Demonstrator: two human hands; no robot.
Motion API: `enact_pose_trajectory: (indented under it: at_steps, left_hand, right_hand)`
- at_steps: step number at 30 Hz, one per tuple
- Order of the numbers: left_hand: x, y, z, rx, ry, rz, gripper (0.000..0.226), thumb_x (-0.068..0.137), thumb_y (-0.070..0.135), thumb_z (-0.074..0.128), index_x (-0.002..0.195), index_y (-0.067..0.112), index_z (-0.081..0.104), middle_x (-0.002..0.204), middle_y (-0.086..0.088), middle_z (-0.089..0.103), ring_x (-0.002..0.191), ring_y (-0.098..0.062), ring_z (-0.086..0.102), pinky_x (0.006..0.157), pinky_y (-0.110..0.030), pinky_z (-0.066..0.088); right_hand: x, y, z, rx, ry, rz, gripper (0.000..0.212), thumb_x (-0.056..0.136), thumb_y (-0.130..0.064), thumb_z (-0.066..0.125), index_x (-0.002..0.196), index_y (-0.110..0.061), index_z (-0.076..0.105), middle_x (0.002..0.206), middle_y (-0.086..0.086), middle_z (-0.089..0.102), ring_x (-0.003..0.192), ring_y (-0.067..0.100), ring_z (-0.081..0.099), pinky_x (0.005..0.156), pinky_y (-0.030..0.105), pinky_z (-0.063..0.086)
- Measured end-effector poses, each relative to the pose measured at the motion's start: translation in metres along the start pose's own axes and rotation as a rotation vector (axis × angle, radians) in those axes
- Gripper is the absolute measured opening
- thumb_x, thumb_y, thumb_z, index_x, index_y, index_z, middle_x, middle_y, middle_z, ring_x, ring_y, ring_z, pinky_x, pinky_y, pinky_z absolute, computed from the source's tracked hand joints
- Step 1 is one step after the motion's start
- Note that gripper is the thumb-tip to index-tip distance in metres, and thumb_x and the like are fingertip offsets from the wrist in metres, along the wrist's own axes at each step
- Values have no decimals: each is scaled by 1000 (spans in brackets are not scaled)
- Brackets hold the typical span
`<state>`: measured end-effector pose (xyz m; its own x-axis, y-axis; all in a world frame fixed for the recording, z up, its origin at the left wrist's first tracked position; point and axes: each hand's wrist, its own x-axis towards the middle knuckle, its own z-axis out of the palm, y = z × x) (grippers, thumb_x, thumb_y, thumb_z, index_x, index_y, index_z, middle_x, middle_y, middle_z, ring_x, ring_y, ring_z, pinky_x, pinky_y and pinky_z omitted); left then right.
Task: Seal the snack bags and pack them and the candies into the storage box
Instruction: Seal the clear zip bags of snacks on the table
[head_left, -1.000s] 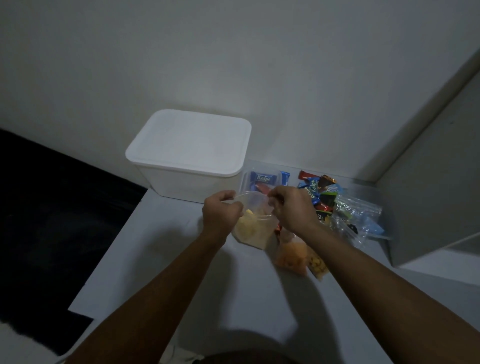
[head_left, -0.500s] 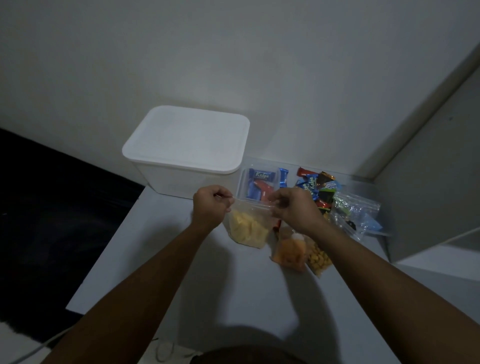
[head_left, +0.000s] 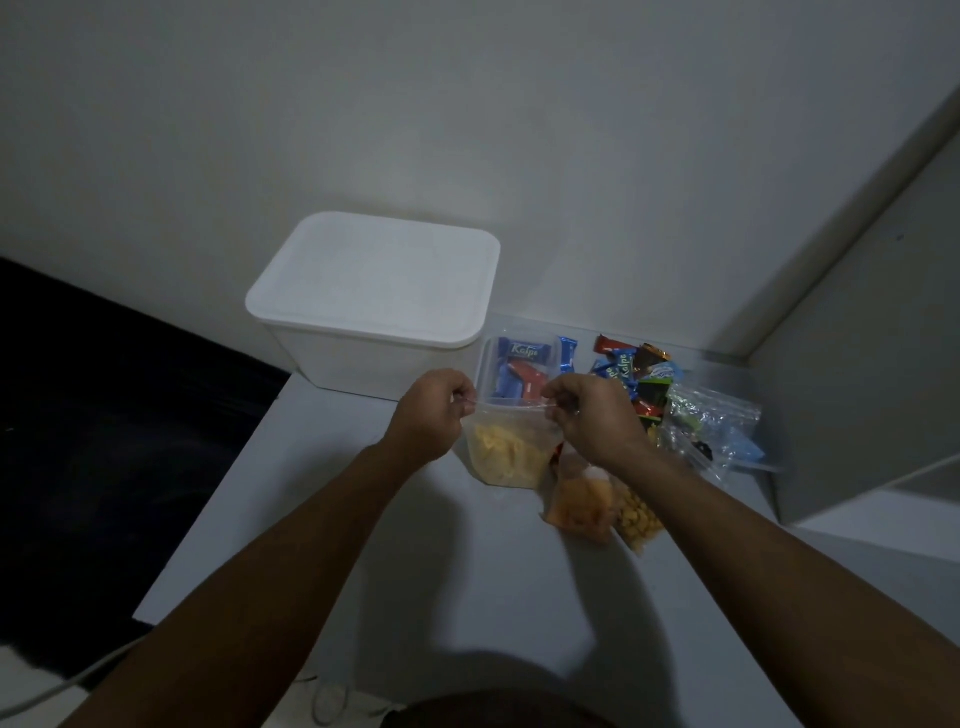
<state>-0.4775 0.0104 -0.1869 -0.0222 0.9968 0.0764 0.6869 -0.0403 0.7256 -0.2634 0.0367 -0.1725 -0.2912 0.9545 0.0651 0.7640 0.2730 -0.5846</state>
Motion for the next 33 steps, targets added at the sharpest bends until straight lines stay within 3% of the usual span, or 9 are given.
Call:
enact_pose_trajectory:
  at_steps: [6, 11, 14, 19, 25, 30, 33]
  left_hand:
    - [3, 5, 4, 73, -46, -54, 14, 81, -2, 59, 78, 12, 59, 85, -9, 63, 79, -21, 57, 70, -28, 44]
    - [3, 12, 7, 44, -90, 7, 17, 77, 11, 73, 90, 15, 63, 90, 1, 57, 86, -14, 50, 75, -25, 39]
    - [2, 22, 9, 17, -58, -10, 8, 80, 10, 72, 88, 9, 70, 87, -1, 59, 84, -14, 54, 76, -26, 42]
    - [4, 28, 10, 52, -24, -78, 5, 78, 10, 73, 83, 9, 74, 79, -2, 63, 77, -16, 59, 72, -24, 43]
    - [5, 29, 10, -24, -62, -97, 4, 74, 11, 77, 77, 13, 75, 76, -5, 71, 73, -19, 66, 74, -31, 55]
    - [3, 37, 10, -92, -103, -43, 11, 73, 6, 77, 80, 14, 73, 76, 0, 68, 70, -13, 62, 69, -23, 48]
    - [2, 39, 12, -68, -86, -38, 7, 75, 6, 76, 82, 9, 73, 77, 0, 66, 73, -14, 61, 70, -24, 47]
  right_hand:
    - [-1, -1, 2, 16, -3, 9, 24, 86, -1, 65, 105, -16, 69, 96, 3, 70, 87, 16, 65, 81, 37, 58]
    - [-1, 1, -1, 64, -4, 53, 24, 83, 3, 65, 101, -13, 69, 95, 4, 70, 86, 17, 65, 81, 40, 58]
    - [-1, 1, 0, 73, -13, 40, 25, 84, 2, 65, 102, -15, 68, 95, 3, 69, 87, 16, 65, 81, 41, 58]
    - [-3, -4, 1, 106, -60, 17, 44, 86, -2, 66, 126, -18, 59, 106, -7, 61, 97, 11, 58, 87, 26, 51]
    - [0, -6, 1, 74, -33, -16, 36, 84, -4, 68, 116, -18, 61, 86, -6, 60, 76, 7, 57, 73, 23, 51]
    - [-1, -6, 2, 64, -43, -12, 38, 85, -3, 67, 120, -15, 59, 79, -11, 53, 75, 10, 55, 66, 18, 41]
    - [-2, -7, 8, 62, -37, -25, 43, 84, 0, 67, 123, -14, 57, 82, -6, 57, 75, 13, 57, 61, 16, 40]
